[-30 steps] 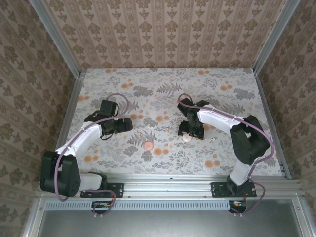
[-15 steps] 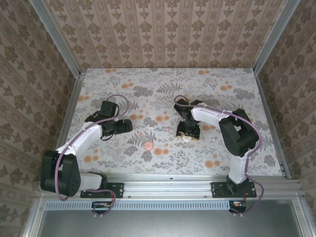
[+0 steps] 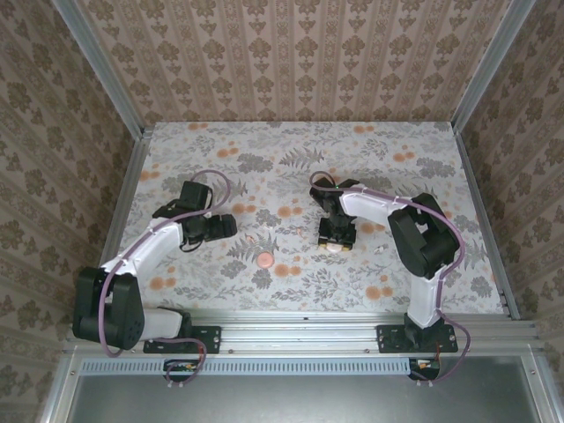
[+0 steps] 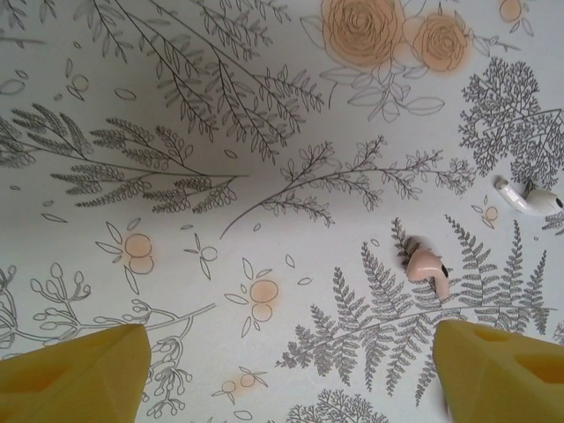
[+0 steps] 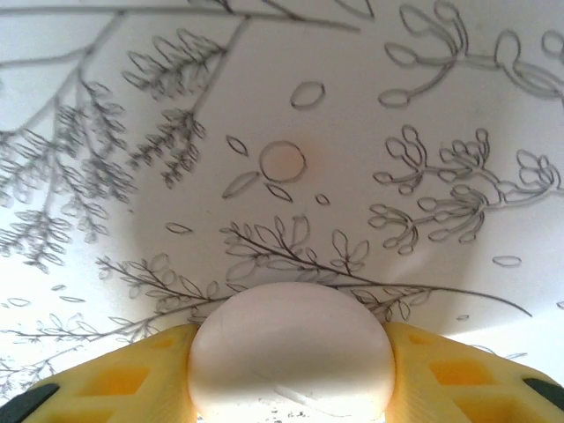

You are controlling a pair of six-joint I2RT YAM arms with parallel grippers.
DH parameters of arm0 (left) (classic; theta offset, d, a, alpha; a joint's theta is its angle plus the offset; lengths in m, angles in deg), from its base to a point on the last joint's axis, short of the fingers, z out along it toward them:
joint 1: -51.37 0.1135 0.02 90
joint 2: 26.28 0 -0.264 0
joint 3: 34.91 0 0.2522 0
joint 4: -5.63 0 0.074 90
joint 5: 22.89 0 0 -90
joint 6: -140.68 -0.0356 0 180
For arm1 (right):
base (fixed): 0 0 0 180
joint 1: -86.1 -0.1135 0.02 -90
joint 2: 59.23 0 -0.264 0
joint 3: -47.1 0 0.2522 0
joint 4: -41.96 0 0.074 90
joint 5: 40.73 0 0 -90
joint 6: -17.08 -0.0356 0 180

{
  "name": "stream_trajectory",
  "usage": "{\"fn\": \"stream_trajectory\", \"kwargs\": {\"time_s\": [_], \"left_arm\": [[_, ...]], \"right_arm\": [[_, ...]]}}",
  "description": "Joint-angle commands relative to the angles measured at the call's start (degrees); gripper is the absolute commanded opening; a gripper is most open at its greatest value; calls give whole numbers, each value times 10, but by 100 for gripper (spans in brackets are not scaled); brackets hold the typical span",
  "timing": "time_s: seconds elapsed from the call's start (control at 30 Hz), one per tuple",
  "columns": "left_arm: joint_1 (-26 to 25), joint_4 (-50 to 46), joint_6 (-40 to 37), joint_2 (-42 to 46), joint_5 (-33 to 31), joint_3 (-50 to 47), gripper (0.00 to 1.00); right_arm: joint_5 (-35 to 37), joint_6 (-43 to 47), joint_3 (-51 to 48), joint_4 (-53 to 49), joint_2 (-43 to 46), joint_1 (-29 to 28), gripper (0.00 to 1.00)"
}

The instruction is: Insert the wireless bluetooth earbuds into the charging case

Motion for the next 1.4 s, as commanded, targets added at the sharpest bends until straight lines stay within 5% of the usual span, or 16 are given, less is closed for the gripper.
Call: {"fn": "stream_trajectory", "kwargs": {"time_s": [0.0, 0.67, 1.37], "left_arm": [[-4, 9, 0, 18, 29, -14, 83], [-64, 337, -125, 319, 139, -198, 79], [-131, 457, -217, 303, 220, -227, 76]], "right_arm": [[19, -1, -27, 51, 64, -2, 45], [-120, -46, -173, 437, 288, -32, 41], [-161, -114, -189, 695, 258, -113, 41]]}}
